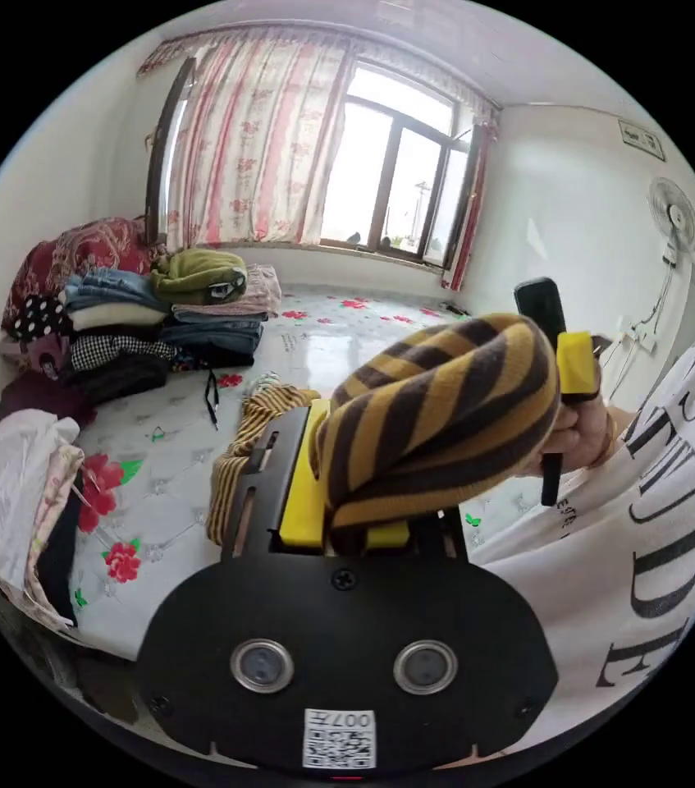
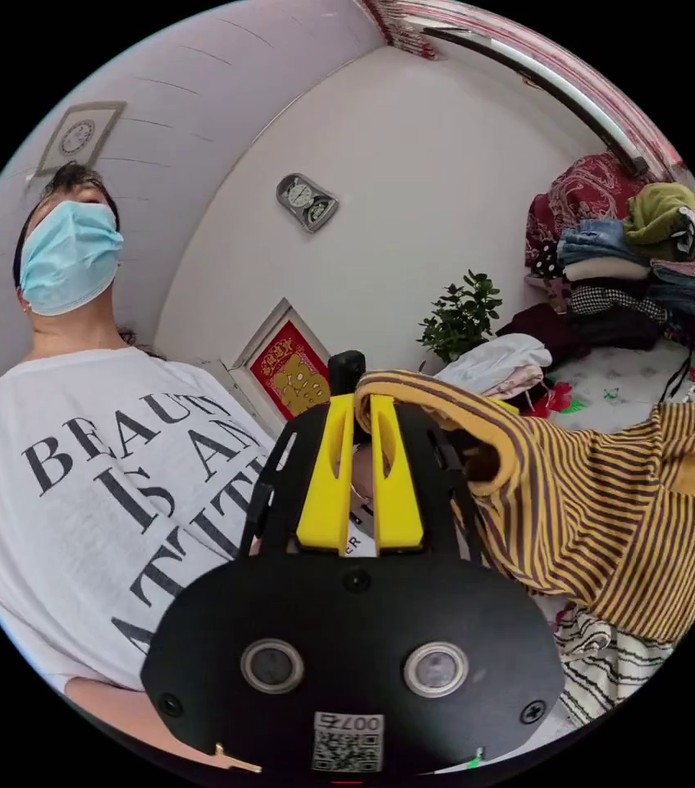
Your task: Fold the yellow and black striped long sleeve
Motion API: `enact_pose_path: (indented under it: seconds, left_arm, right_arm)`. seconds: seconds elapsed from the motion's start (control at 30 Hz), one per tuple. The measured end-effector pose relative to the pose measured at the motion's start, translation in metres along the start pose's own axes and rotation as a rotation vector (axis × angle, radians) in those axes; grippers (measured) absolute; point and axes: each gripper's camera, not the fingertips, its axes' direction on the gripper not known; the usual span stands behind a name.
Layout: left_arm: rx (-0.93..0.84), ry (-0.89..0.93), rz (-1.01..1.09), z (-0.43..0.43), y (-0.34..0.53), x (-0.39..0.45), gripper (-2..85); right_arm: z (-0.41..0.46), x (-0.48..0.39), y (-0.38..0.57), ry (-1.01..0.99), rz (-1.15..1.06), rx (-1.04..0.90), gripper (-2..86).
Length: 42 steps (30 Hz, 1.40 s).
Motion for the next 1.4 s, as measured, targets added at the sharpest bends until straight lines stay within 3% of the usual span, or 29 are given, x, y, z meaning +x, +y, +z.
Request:
enact_pose_path:
  seconds: [0.13,0.27,0.4,0.77,0.9,1.03,1.13,1.23,1.4]
  left_arm:
    - [0.279,0.116,-0.219,-0.108,-0.022,-0.063,1.1]
    - [0.377,0.051,-0.157,-0.178,-0.065,-0.055,0.5]
    - [0.537,0.179,-0.131,-0.239,-0.104,-0.039,0.3]
    - [0.9,0.143,-0.032,-0.412,-0.154,0.02,0.1]
    - [1.011,-0.007,0.026,-0.475,-0.162,0.057,0.2]
    - [0.994,-0.187,0.076,-0.49,-0.186,0.096,0.2]
    - [0.948,-0.236,0.06,-0.475,-0.206,0.107,0.3]
    - [0.924,-0.227,0.035,-0.455,-0.223,0.107,0.3]
    - [0.91,-0.169,0.003,-0.422,-0.246,0.099,0.3]
  right_arm:
    - [-0.048,0.032,0.012,0.23,0.063,0.047,0.2]
    - [-0.082,0.102,0.047,0.66,0.288,-0.068,0.5]
    - [-0.074,0.177,0.035,0.797,0.38,-0.196,2.0]
    - [0.128,0.342,-0.102,0.858,0.159,-0.636,3.8]
    - [0.178,0.384,-0.121,0.898,0.044,-0.807,3.3]
    - [0.178,0.384,-0.133,0.947,-0.119,-0.934,1.2]
    - [0.125,0.385,-0.137,1.029,-0.12,-0.91,0.4]
    - [0.025,0.383,-0.131,1.138,0.029,-0.831,0.1]
    - [-0.202,0.332,-0.051,1.514,0.249,-0.891,-0.1]
